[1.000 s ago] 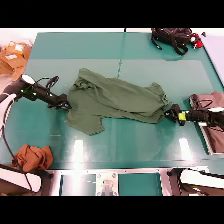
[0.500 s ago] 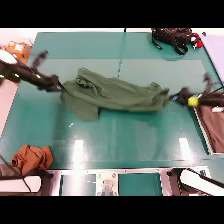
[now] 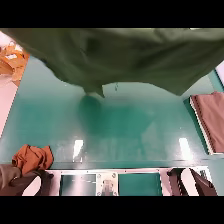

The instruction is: Fold the shirts.

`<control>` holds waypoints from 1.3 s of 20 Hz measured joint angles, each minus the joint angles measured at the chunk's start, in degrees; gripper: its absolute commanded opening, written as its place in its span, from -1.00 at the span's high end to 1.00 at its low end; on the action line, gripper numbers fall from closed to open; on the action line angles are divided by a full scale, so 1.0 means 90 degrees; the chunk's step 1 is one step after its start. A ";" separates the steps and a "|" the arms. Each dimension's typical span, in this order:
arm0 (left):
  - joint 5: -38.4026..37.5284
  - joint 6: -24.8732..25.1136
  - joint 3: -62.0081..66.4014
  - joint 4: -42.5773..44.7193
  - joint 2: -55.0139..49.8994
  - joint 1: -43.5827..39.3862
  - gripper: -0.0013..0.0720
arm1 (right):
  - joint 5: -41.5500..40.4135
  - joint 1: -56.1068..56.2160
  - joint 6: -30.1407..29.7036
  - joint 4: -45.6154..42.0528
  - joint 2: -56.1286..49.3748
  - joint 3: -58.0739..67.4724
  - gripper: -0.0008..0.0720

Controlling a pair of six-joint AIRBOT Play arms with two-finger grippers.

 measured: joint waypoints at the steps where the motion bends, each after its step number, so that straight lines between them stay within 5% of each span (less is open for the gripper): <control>1: 0.0155 -0.0010 0.0243 0.0160 0.0209 0.0000 0.89 | -0.0063 -0.0066 0.0097 -0.0046 0.0136 0.0316 0.94; 7: 0.0350 -0.0027 0.0197 0.0782 0.0682 0.0000 0.89 | -0.0216 -0.0216 0.0471 -0.0432 0.0442 0.0986 0.94; 11: 0.0491 0.0129 -0.1105 0.0646 0.0384 0.0000 0.89 | -0.0328 -0.0223 0.0333 -0.0197 0.0459 -0.0534 0.94; 15: 0.0954 0.0828 -0.2555 -0.0476 -0.0780 -0.0007 0.89 | -0.1081 0.0255 -0.0459 0.0216 0.0087 -0.2839 0.94; 19: 0.1659 0.1440 -0.3283 -0.1282 -0.2582 -0.0245 0.89 | -0.2611 0.1248 -0.1258 0.0408 -0.1379 -0.4396 0.94; 23: 0.2654 0.1972 -0.3463 -0.1853 -0.4269 -0.0721 0.89 | -0.3636 0.1899 -0.1817 0.0911 -0.3524 -0.4238 0.93; 24: 0.2902 0.2038 -0.3480 -0.1943 -0.4561 -0.0792 0.84 | -0.3687 0.1962 -0.1919 0.0988 -0.4007 -0.4027 0.71; 25: 0.3111 0.2076 -0.3500 -0.2006 -0.4830 -0.0833 -0.09 | -0.3728 0.2006 -0.1991 0.1086 -0.4486 -0.3759 0.28; 26: 0.3271 0.2089 -0.3509 -0.2057 -0.4998 -0.0862 -0.80 | -0.3696 0.2021 -0.2067 0.1115 -0.4862 -0.3517 0.12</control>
